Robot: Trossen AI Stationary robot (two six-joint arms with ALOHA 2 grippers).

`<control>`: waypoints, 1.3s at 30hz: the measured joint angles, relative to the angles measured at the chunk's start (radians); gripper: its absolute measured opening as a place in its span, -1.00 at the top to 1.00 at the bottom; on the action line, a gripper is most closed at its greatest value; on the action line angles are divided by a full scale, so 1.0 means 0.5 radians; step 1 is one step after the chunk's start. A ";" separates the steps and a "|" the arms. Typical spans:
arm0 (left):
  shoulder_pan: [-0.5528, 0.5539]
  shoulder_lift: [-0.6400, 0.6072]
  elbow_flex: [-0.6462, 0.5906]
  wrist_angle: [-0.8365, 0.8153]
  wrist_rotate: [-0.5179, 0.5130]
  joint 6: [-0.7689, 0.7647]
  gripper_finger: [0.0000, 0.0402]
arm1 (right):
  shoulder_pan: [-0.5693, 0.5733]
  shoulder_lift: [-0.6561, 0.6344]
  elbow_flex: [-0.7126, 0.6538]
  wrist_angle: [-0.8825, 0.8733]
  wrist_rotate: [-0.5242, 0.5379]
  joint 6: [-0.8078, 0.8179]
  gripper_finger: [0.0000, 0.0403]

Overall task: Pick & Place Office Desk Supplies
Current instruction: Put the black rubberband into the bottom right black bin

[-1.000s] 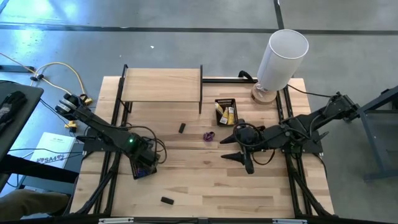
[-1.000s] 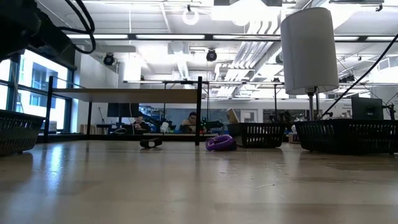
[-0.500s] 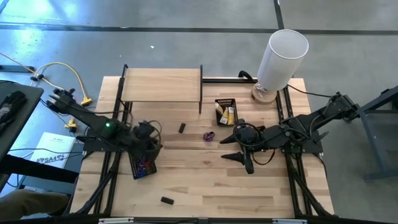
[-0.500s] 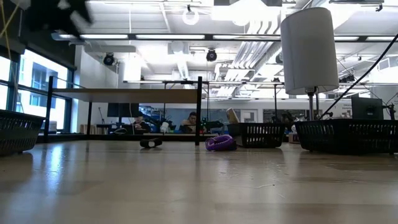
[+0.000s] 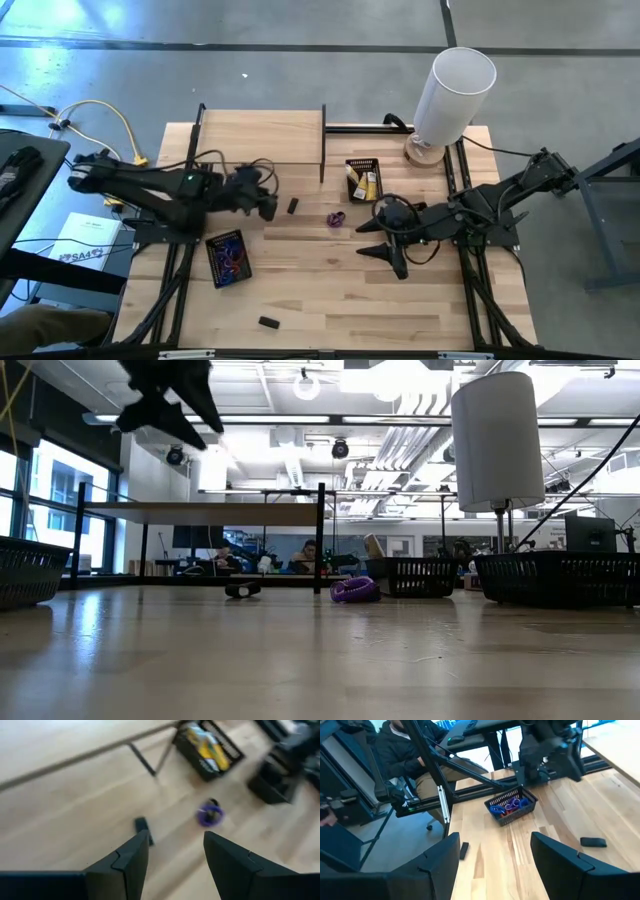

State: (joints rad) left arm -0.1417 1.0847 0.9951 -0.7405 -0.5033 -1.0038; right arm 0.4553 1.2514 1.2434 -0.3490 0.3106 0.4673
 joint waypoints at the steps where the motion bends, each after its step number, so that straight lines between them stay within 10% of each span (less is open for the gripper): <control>1: 0.049 0.023 0.000 0.004 0.000 0.020 0.08 | 0.000 0.000 0.000 -0.002 -0.001 0.013 -0.15; 21: 0.349 0.799 -0.005 0.295 0.437 -0.049 0.08 | 0.000 0.000 0.000 -0.119 0.031 0.178 -0.15; 39: 0.364 1.178 -0.006 0.486 0.422 -0.126 0.08 | 0.000 0.000 0.000 -0.165 0.041 0.175 -0.15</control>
State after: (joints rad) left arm 0.0402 1.6735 0.9919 -0.4974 -0.2922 -1.0666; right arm 0.4553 1.2514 1.2434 -0.4314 0.3313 0.5549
